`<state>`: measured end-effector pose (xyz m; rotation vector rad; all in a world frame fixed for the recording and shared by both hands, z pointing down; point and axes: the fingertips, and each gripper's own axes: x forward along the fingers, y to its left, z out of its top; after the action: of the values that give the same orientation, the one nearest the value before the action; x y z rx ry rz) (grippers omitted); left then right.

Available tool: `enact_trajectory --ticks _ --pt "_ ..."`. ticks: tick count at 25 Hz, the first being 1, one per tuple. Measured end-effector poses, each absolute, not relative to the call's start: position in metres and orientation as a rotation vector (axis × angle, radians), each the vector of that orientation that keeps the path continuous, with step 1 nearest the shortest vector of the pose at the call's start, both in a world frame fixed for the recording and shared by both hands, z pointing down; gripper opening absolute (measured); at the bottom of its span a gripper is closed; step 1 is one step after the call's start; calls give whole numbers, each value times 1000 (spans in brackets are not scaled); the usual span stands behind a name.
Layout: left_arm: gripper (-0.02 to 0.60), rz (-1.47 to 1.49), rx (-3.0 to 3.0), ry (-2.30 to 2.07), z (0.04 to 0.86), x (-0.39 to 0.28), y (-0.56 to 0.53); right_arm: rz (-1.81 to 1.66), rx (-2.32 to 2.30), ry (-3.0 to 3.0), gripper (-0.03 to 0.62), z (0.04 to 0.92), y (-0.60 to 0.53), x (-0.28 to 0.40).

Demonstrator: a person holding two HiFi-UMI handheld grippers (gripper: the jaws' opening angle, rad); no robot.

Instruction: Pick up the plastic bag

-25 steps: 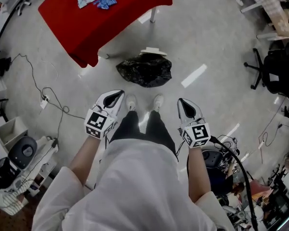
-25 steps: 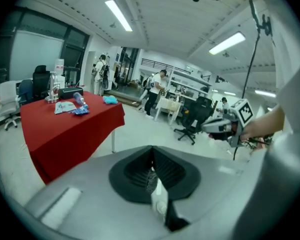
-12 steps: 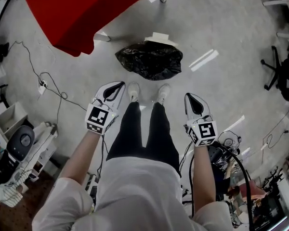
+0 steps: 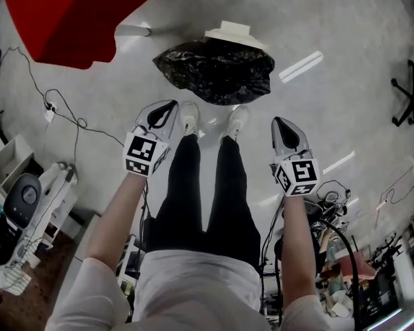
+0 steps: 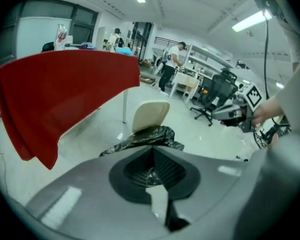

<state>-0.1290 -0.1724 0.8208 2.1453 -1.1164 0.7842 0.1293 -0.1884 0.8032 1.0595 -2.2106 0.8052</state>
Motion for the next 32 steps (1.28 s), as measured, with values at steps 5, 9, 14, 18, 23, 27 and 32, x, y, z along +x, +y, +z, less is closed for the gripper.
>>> enact_trajectory --ticks 5,9,14,18,23,27,32 --pt "3 818 2063 -1153 898 -146 -182 870 1049 -2169 2 874 -200 137" --pt "19 822 1945 -1182 960 -172 -187 910 1035 -2137 46 930 -206 141" --pt "84 814 1759 -1210 1036 -205 -186 961 1020 -2088 87 991 -208 149" --pt "157 824 1679 -1189 1077 -222 -182 973 1017 -2055 105 1026 -212 154" --pt "326 686 1590 -1150 1106 -231 -181 1028 1050 -2013 190 1061 -219 162" --pt "430 499 1575 -997 1125 -213 -188 1223 1070 -2008 310 1083 -227 160" --pt "271 416 1570 -922 1132 -190 -208 1319 998 -2024 260 1093 -225 147"
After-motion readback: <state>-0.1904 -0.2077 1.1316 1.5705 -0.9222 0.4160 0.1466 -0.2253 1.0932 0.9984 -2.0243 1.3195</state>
